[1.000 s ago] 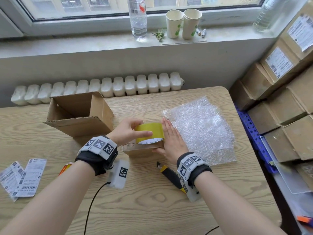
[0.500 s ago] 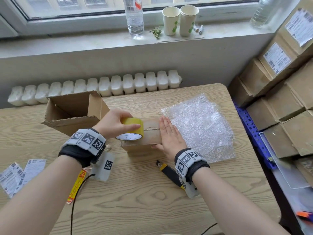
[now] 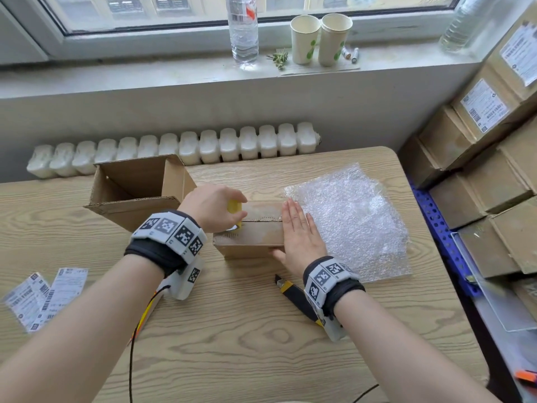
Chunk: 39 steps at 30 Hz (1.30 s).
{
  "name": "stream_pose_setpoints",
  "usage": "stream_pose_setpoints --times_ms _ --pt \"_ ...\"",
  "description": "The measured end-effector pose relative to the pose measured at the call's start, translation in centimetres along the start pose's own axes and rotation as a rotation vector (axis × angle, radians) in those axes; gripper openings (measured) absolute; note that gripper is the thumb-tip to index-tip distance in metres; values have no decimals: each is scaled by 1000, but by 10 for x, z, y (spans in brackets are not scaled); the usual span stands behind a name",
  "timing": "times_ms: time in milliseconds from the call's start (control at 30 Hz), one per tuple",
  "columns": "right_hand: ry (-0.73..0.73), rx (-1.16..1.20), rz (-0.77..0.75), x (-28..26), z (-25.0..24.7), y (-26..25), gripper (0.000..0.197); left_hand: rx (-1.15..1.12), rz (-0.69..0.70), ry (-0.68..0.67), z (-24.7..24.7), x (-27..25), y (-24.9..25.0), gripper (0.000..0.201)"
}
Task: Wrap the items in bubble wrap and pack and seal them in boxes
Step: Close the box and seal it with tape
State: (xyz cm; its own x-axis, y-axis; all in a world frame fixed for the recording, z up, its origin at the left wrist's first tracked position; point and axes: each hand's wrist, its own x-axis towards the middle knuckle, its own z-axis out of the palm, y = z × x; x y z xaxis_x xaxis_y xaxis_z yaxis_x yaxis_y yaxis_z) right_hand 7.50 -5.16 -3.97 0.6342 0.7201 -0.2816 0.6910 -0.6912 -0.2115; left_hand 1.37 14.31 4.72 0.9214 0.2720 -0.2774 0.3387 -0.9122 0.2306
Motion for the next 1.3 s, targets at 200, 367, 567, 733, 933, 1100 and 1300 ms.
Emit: stream_pose_setpoints --times_ms 200,367,567,733,933,1100,1300 --pt "71 -31 -135 1 4 -24 99 -46 16 58 5 4 0 41" --pt "67 -58 -126 4 9 -25 92 -128 128 61 6 -14 -16 78" --pt "97 -51 -159 15 8 -33 94 -194 156 84 15 -18 -21 66" --pt "68 -86 -122 19 14 -33 101 -238 124 49 0 -13 -17 36" --pt "119 -113 -134 17 11 -30 99 -293 19 35 -3 -11 -33 28" --pt "100 -128 -138 18 12 -30 96 -121 -59 35 1 -15 -46 31" --pt "71 -104 -188 16 12 -26 90 158 -36 10 6 -8 -54 33"
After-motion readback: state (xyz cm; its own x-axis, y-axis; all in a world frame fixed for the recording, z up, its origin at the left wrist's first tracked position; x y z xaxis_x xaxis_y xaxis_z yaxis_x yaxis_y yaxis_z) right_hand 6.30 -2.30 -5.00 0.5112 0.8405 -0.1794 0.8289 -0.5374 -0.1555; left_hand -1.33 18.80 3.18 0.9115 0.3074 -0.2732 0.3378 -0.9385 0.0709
